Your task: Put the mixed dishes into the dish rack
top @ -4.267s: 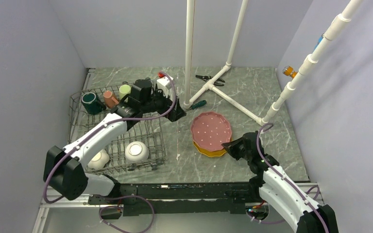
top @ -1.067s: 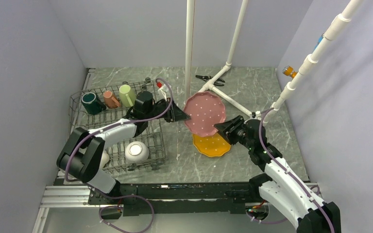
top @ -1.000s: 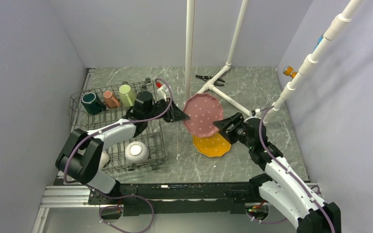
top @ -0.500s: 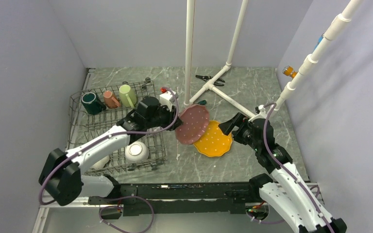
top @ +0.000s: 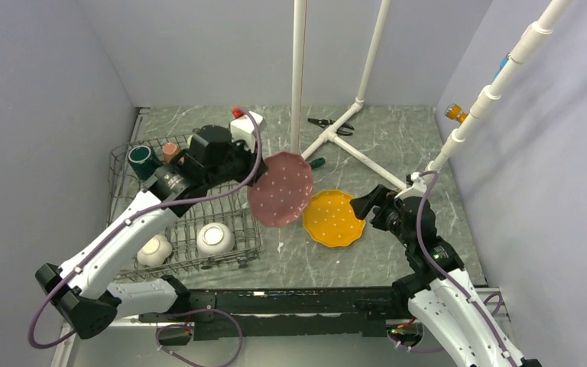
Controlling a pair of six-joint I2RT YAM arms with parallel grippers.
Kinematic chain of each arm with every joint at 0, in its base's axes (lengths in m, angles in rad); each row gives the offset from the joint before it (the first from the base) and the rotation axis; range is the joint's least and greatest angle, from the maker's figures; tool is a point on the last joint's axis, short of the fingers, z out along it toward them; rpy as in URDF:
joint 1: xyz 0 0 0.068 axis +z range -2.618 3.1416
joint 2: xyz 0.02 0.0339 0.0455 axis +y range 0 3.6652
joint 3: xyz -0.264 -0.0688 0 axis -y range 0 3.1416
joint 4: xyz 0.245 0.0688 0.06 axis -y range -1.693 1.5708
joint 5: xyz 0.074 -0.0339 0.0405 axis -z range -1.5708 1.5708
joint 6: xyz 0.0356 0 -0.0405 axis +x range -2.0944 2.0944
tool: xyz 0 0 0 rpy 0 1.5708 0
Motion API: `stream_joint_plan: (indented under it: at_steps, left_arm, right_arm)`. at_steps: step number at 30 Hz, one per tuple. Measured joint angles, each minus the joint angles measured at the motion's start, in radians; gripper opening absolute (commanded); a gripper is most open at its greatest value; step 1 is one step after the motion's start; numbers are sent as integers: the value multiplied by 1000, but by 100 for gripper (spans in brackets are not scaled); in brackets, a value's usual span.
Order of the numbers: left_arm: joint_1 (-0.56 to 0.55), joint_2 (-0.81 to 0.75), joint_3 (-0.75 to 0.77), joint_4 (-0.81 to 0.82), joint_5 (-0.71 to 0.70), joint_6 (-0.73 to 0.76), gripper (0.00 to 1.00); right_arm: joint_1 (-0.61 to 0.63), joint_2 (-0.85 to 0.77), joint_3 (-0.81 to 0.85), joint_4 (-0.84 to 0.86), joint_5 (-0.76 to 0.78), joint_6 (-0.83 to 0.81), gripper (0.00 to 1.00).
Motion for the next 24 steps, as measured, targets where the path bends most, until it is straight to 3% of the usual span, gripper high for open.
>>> stream_joint_plan:
  at_steps: [4, 14, 24]
  left_arm:
    - [2, 68, 135, -86, -33, -57, 0]
    - [-2, 245, 236, -342, -225, -121, 0]
    - [93, 267, 385, -497, -289, -124, 0]
  right_arm:
    - [0, 39, -29, 26, -15, -7, 87]
    - [0, 89, -30, 54, -51, -30, 88]
    - [0, 92, -31, 74, -55, -30, 88]
